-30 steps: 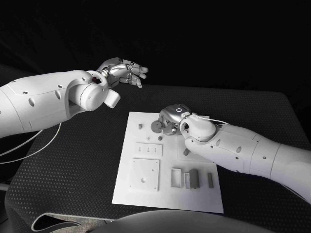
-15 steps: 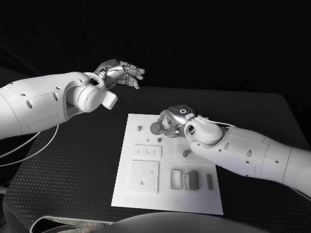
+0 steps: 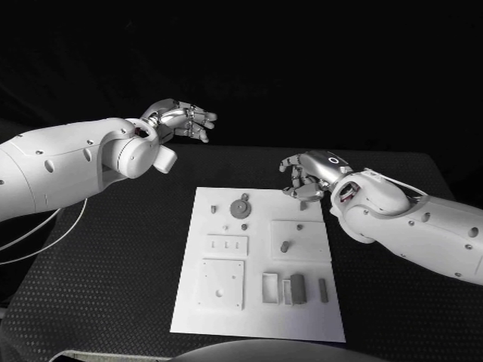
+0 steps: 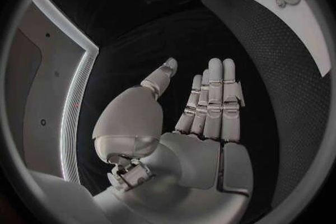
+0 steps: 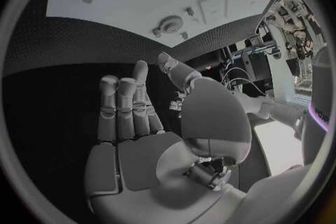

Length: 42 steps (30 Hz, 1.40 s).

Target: Assemble the parts on the task board

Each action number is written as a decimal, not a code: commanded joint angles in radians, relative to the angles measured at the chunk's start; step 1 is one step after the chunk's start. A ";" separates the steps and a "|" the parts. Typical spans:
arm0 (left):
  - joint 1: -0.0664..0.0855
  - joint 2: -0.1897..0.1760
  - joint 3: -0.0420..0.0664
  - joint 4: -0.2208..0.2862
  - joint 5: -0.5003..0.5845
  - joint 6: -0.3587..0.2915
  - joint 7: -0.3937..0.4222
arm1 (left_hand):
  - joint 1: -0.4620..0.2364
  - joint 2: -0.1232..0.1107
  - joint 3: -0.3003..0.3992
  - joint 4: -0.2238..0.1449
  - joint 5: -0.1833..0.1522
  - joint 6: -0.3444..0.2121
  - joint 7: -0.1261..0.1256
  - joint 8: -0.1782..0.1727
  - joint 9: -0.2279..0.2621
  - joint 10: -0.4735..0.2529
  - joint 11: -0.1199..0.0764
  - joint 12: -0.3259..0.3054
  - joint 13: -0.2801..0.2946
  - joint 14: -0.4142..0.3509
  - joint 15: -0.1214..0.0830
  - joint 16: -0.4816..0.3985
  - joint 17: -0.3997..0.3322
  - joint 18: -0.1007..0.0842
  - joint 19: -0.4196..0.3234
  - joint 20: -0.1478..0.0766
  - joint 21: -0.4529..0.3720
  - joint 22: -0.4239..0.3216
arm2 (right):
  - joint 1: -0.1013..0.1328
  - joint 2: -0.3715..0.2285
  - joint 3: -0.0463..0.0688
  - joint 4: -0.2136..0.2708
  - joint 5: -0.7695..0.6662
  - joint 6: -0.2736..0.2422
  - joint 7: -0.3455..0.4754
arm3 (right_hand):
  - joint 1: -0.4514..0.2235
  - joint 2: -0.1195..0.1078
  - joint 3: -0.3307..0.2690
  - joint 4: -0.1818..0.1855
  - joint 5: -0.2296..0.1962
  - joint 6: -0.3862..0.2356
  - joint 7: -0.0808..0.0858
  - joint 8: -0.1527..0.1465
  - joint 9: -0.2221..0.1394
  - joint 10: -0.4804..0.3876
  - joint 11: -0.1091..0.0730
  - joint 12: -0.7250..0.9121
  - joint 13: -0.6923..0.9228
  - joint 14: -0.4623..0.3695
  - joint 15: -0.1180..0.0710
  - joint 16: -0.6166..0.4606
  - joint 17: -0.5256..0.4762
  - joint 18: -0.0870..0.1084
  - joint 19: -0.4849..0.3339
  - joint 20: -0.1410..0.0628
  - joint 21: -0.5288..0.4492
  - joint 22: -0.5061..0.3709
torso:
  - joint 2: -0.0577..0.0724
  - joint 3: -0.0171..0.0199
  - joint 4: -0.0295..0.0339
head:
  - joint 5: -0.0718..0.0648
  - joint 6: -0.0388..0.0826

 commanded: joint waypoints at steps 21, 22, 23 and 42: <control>-0.011 0.018 -0.001 -0.044 -0.115 0.027 0.012 | 0.009 -0.008 0.003 -0.001 -0.007 0.030 -0.004 -0.017 -0.013 0.137 -0.045 0.013 0.026 0.011 -0.017 0.014 0.000 0.008 0.017 -0.019 -0.007 0.012 | -0.051 -0.083 0.000 -0.226 0.249 0.032 0.383 | -0.013 0.043 -0.085 -0.044 0.002 0.014 -0.025 0.026 0.014 -0.051 -0.021 0.484 0.340 0.038 -0.026 0.175 0.097 0.045 0.047 -0.018 0.118 0.029 | -0.030 0.0269 -0.0512 | -0.026 0.013; -0.012 0.019 -0.001 -0.044 -0.116 0.028 0.012 | 0.010 -0.009 0.003 -0.001 -0.007 0.030 -0.004 -0.017 -0.013 0.137 -0.045 0.013 0.027 0.011 -0.017 0.014 0.000 0.008 0.017 -0.019 -0.007 0.012 | -0.060 -0.072 0.000 -0.242 0.250 0.031 0.388 | -0.015 0.044 -0.087 -0.043 0.002 0.012 -0.025 0.026 0.014 -0.052 -0.021 0.488 0.342 0.039 -0.026 0.178 0.099 0.045 0.047 -0.019 0.122 0.029 | -0.030 0.0283 -0.0518 | -0.026 0.012; -0.012 0.020 -0.001 -0.045 -0.117 0.029 0.012 | 0.010 -0.010 0.003 -0.001 -0.007 0.030 -0.004 -0.017 -0.013 0.138 -0.045 0.013 0.027 0.011 -0.017 0.014 0.000 0.008 0.018 -0.019 -0.007 0.012 | -0.064 -0.066 0.000 -0.249 0.250 0.031 0.390 | -0.016 0.043 -0.088 -0.043 0.002 0.010 -0.025 0.025 0.014 -0.052 -0.021 0.490 0.343 0.038 -0.026 0.180 0.100 0.045 0.047 -0.020 0.124 0.029 | -0.030 0.0295 -0.0521 | -0.027 0.010; -0.017 0.021 -0.002 -0.028 -0.122 0.030 0.013 | 0.013 -0.017 -0.008 0.000 -0.007 0.037 -0.008 -0.025 -0.016 0.151 -0.052 0.019 0.053 0.021 -0.023 0.028 0.009 0.007 0.031 -0.026 -0.003 0.022 | -0.136 0.063 0.001 -0.406 0.263 0.063 0.405 | -0.026 0.050 -0.093 -0.036 0.002 -0.010 -0.026 0.017 0.011 -0.059 -0.021 0.503 0.348 0.034 -0.026 0.189 0.109 0.045 0.042 -0.026 0.137 0.026 | -0.029 0.0246 -0.0458 | -0.038 -0.003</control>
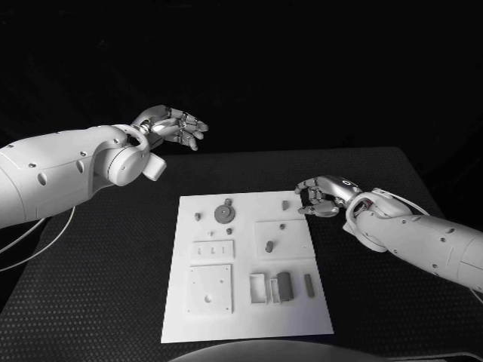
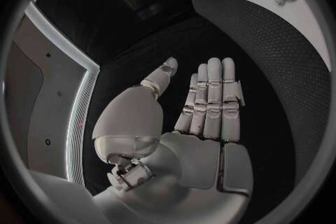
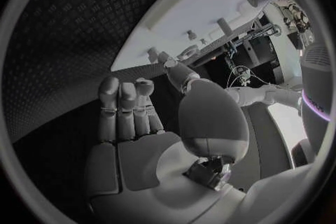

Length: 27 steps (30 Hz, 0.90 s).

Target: Assemble the parts on the task board

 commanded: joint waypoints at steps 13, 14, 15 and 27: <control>0.000 -0.005 0.001 0.026 -0.006 0.010 0.014 | 0.001 -0.006 -0.013 0.000 -0.007 0.009 0.003 -0.011 -0.003 0.001 -0.001 0.005 0.019 -0.001 -0.007 0.012 0.007 0.011 0.007 -0.003 0.001 0.007 | -0.016 0.059 0.000 -0.075 0.029 0.026 0.029 | -0.017 0.015 -0.006 0.006 0.002 -0.010 0.003 -0.006 -0.002 -0.017 0.001 0.004 -0.001 -0.008 0.002 0.003 0.002 0.040 -0.011 -0.007 0.004 0.019 | 0.000 -0.0008 -0.0007 | -0.003 -0.011; 0.000 -0.005 0.001 0.027 -0.006 0.010 0.014 | 0.000 -0.006 -0.014 0.000 -0.007 0.010 0.003 -0.011 -0.003 -0.002 0.000 0.004 0.021 -0.003 -0.006 0.012 0.007 0.011 0.005 -0.003 0.000 0.008 | -0.016 0.060 0.000 -0.075 0.029 0.025 0.029 | -0.017 0.017 -0.006 0.005 0.002 -0.010 0.003 -0.006 -0.002 -0.017 0.001 0.004 -0.001 -0.009 0.002 0.003 0.002 0.040 -0.012 -0.007 0.004 0.019 | 0.001 -0.0013 -0.0004 | -0.003 -0.011; 0.000 -0.005 0.001 0.027 -0.006 0.012 0.014 | 0.000 -0.006 -0.014 0.000 -0.007 0.011 0.003 -0.012 -0.004 -0.005 0.001 0.002 0.023 -0.005 -0.006 0.012 0.007 0.010 0.004 -0.003 -0.001 0.008 | -0.016 0.063 0.000 -0.074 0.029 0.027 0.029 | -0.017 0.019 -0.006 0.005 0.002 -0.011 0.003 -0.006 -0.002 -0.018 0.001 0.003 -0.002 -0.009 0.002 0.002 0.002 0.040 -0.012 -0.007 0.004 0.019 | 0.001 -0.0014 -0.0009 | -0.002 -0.011; 0.000 -0.008 0.001 0.040 -0.005 0.021 0.011 | -0.004 -0.002 -0.015 0.001 -0.007 0.014 0.004 -0.013 -0.004 -0.013 0.004 -0.002 0.030 -0.010 -0.005 0.014 0.008 0.009 0.002 -0.002 -0.003 0.010 | -0.015 0.091 -0.001 -0.101 0.001 0.030 0.026 | -0.004 0.089 0.003 -0.006 0.002 -0.010 0.005 -0.004 -0.003 -0.025 0.002 0.003 -0.008 -0.016 0.004 -0.001 0.003 0.040 -0.022 -0.007 0.004 0.018 | 0.001 -0.0008 0.0007 | 0.004 -0.017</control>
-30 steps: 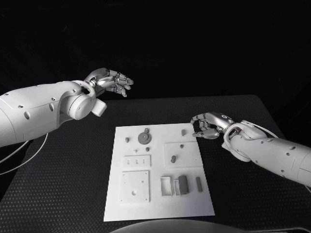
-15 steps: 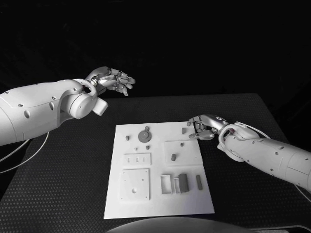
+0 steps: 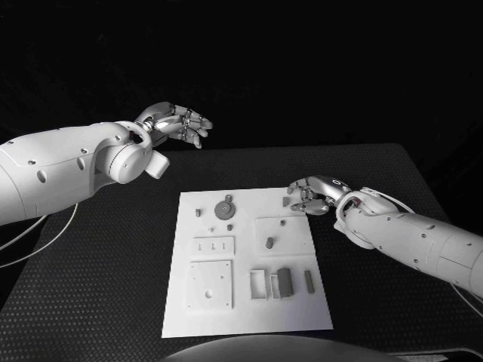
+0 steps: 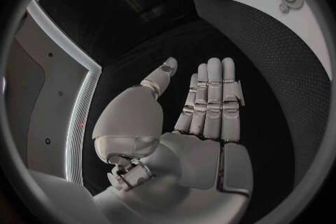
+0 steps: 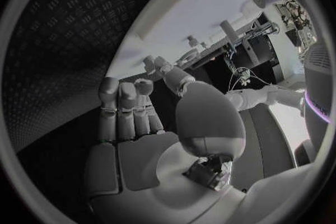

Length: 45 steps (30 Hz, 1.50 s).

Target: Assemble the parts on the task board

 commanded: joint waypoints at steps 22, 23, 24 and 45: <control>0.001 0.002 0.001 0.013 -0.003 0.019 0.007 | -0.004 0.001 -0.007 -0.002 -0.007 0.009 0.000 -0.008 -0.002 -0.012 0.001 -0.003 0.006 -0.006 -0.001 0.008 0.002 0.009 -0.002 0.001 -0.004 0.003 | -0.001 0.044 -0.009 -0.049 -0.015 0.055 0.006 | -0.013 0.031 -0.007 -0.026 0.002 -0.012 0.008 -0.012 -0.013 -0.016 0.001 0.001 -0.009 -0.016 0.004 -0.007 0.000 0.043 -0.018 0.005 0.004 0.016 | 0.000 0.0027 -0.0017 | 0.012 -0.019; 0.001 0.002 0.001 0.013 -0.003 0.020 0.007 | -0.004 0.001 -0.007 -0.002 -0.007 0.009 0.000 -0.008 -0.002 -0.012 0.001 -0.003 0.007 -0.006 -0.001 0.008 0.002 0.009 -0.002 0.001 -0.004 0.003 | -0.001 0.045 -0.010 -0.049 -0.016 0.057 0.006 | -0.014 0.031 -0.007 -0.026 0.002 -0.012 0.008 -0.011 -0.013 -0.017 0.001 0.001 -0.010 -0.016 0.004 -0.007 0.000 0.043 -0.018 0.005 0.004 0.016 | 0.000 0.0027 -0.0018 | 0.013 -0.019; 0.001 0.002 0.001 0.014 -0.003 0.020 0.007 | -0.004 0.001 -0.007 -0.002 -0.007 0.009 0.000 -0.008 -0.002 -0.012 0.001 -0.003 0.007 -0.007 -0.001 0.008 0.003 0.009 -0.002 0.001 -0.004 0.003 | -0.001 0.046 -0.010 -0.051 -0.017 0.059 0.005 | -0.014 0.032 -0.006 -0.025 0.002 -0.010 0.009 -0.010 -0.013 -0.017 0.002 0.001 -0.010 -0.017 0.005 -0.008 0.000 0.043 -0.018 0.006 0.003 0.015 | 0.000 0.0028 -0.0018 | 0.014 -0.020; 0.001 0.004 0.001 0.021 -0.003 0.018 0.005 | -0.004 0.002 -0.006 -0.002 -0.007 0.008 0.001 -0.010 -0.002 -0.013 0.001 -0.004 0.010 -0.007 -0.001 0.009 0.003 0.010 -0.002 0.001 -0.004 0.004 | -0.001 0.066 -0.011 -0.075 -0.018 0.086 -0.003 | -0.020 0.042 -0.003 -0.022 0.002 0.012 0.014 0.001 -0.013 -0.023 0.007 -0.001 -0.016 -0.020 0.010 -0.013 -0.003 0.043 -0.022 0.008 0.000 0.013 | 0.001 0.0046 -0.0004 | 0.027 -0.022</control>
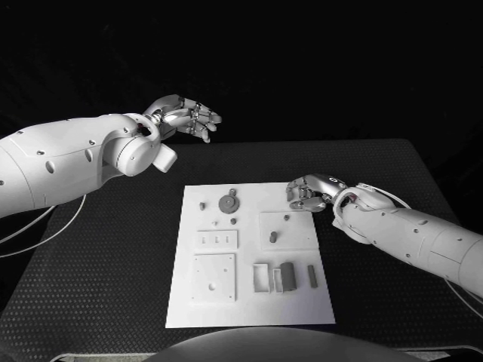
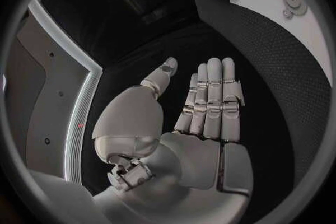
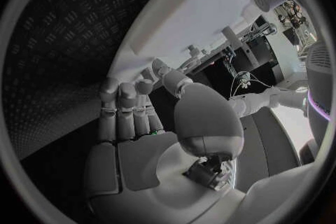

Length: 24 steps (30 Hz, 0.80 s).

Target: Assemble the parts on the task board

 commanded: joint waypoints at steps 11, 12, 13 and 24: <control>0.000 0.003 0.001 0.004 -0.003 0.009 0.005 | -0.002 0.002 -0.005 -0.002 -0.007 0.002 0.003 -0.007 -0.002 -0.007 0.001 -0.004 0.004 -0.008 -0.002 0.006 0.002 0.010 -0.001 0.001 -0.005 0.002 | -0.001 0.011 0.000 -0.018 -0.010 0.024 -0.009 | -0.023 0.017 0.002 0.010 0.002 0.035 0.013 0.013 -0.003 -0.010 -0.001 0.000 -0.005 -0.008 0.000 -0.006 -0.002 0.046 -0.009 0.003 -0.002 0.011 | 0.000 0.0003 -0.0011 | 0.015 0.000; 0.000 0.003 0.001 0.004 -0.003 0.009 0.005 | -0.002 0.002 -0.005 -0.002 -0.007 0.002 0.003 -0.007 -0.002 -0.007 0.001 -0.004 0.004 -0.008 -0.002 0.006 0.002 0.010 -0.001 0.001 -0.005 0.002 | -0.001 0.011 0.000 -0.019 -0.010 0.026 -0.010 | -0.024 0.019 0.002 0.011 0.002 0.036 0.013 0.013 -0.003 -0.010 -0.001 0.000 -0.005 -0.008 0.000 -0.006 -0.002 0.046 -0.009 0.003 -0.002 0.011 | 0.000 0.0001 -0.0011 | 0.014 -0.001; 0.000 0.003 0.001 0.004 -0.003 0.009 0.004 | -0.002 0.002 -0.005 -0.002 -0.007 0.002 0.003 -0.007 -0.002 -0.007 0.001 -0.004 0.004 -0.008 -0.002 0.007 0.002 0.010 -0.001 0.001 -0.005 0.002 | -0.001 0.013 0.000 -0.023 -0.009 0.028 -0.013 | -0.025 0.021 0.002 0.012 0.002 0.037 0.013 0.013 -0.004 -0.011 -0.001 0.001 -0.005 -0.008 0.000 -0.006 -0.002 0.046 -0.009 0.004 -0.002 0.011 | 0.000 0.0002 -0.0012 | 0.014 -0.001; 0.000 0.005 0.001 0.004 -0.003 0.009 0.004 | -0.002 0.002 -0.005 -0.002 -0.007 0.002 0.003 -0.008 -0.002 -0.007 0.001 -0.004 0.005 -0.009 -0.001 0.007 0.002 0.010 -0.001 0.001 -0.005 0.003 | -0.001 0.036 0.000 -0.046 0.009 0.023 -0.019 | -0.031 0.033 0.002 0.016 0.002 0.045 0.013 0.017 -0.005 -0.011 -0.001 0.002 -0.007 -0.008 0.000 -0.006 -0.002 0.046 -0.009 0.004 -0.002 0.011 | 0.000 0.0006 -0.0016 | 0.012 0.001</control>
